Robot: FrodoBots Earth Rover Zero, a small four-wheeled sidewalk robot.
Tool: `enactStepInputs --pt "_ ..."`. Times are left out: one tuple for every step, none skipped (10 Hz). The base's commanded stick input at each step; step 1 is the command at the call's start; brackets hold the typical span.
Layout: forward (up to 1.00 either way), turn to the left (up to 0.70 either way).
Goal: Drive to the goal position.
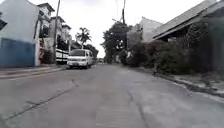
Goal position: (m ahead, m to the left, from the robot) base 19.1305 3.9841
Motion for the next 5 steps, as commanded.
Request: enactStepInputs --pt "0.70 0.00" --pt "0.70 0.00" --pt "0.70 0.00" --pt "0.70 0.17" --pt "0.70 0.10"
